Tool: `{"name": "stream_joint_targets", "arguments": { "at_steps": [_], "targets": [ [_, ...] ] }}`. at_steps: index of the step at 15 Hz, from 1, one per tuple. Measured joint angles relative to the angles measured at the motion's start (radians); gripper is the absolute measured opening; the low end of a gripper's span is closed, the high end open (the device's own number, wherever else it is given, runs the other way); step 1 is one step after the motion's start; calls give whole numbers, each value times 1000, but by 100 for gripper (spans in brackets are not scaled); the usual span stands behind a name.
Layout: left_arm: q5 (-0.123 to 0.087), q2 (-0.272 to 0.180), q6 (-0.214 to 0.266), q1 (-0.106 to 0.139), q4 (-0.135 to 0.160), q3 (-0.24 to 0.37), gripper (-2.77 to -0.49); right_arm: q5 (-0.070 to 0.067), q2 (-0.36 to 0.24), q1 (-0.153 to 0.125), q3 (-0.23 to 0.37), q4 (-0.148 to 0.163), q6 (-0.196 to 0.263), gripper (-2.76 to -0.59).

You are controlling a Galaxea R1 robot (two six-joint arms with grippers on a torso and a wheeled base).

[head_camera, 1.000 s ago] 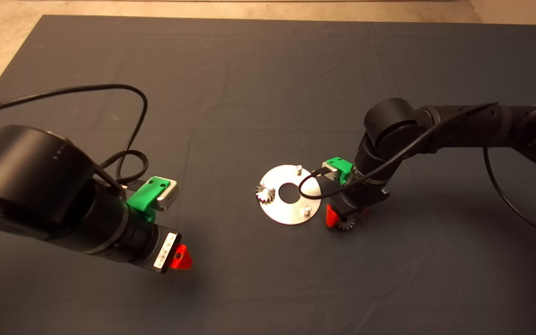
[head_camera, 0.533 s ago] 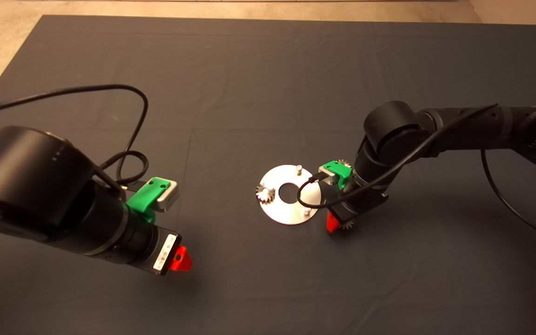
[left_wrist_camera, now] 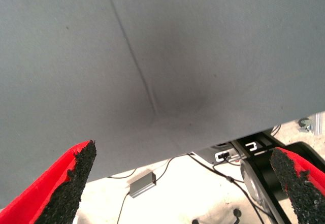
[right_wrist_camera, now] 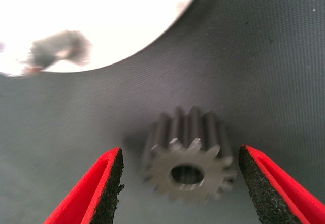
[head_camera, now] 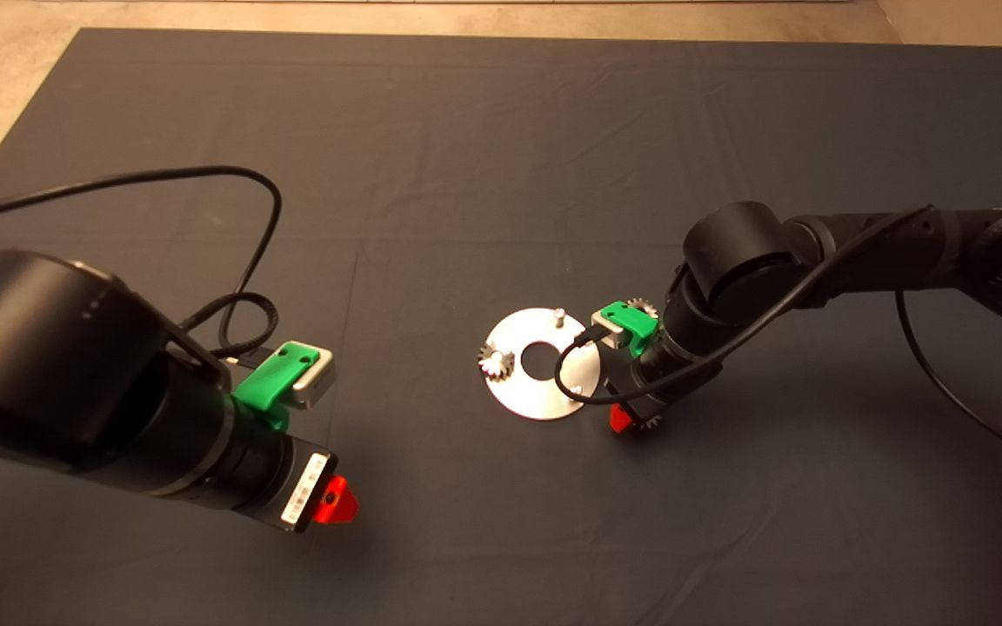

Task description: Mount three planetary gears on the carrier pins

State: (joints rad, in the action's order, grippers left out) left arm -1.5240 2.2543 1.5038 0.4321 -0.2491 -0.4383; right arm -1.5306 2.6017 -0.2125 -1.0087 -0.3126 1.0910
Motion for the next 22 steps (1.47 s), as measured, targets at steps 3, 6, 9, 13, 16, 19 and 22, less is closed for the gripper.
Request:
{"name": "stream_joint_targets", "arguments": {
  "at_steps": [3,6,9,13,16,19,22],
  "targets": [
    [0,-1,0,0,3,18,-77,-2,-11,23,18,-69,-31,-168],
    [0,-9,0,0,7,29,-77,-3,-20,33,37,-109,-48,-168],
    [-1,-9,0,0,10,33,-77,-16,-21,37,50,-131,-58,-183],
    [-1,-9,0,-3,10,33,-77,-17,-25,37,58,-141,-64,-194],
    [-2,-9,-1,-14,10,33,-77,-11,-25,35,60,-144,-70,-207],
    [-1,-8,-1,-20,11,33,-77,-1,-25,26,60,-157,-71,-215],
    [-2,-8,-1,-30,10,33,-77,-1,-25,15,59,-159,-72,-217]
  ]
}}
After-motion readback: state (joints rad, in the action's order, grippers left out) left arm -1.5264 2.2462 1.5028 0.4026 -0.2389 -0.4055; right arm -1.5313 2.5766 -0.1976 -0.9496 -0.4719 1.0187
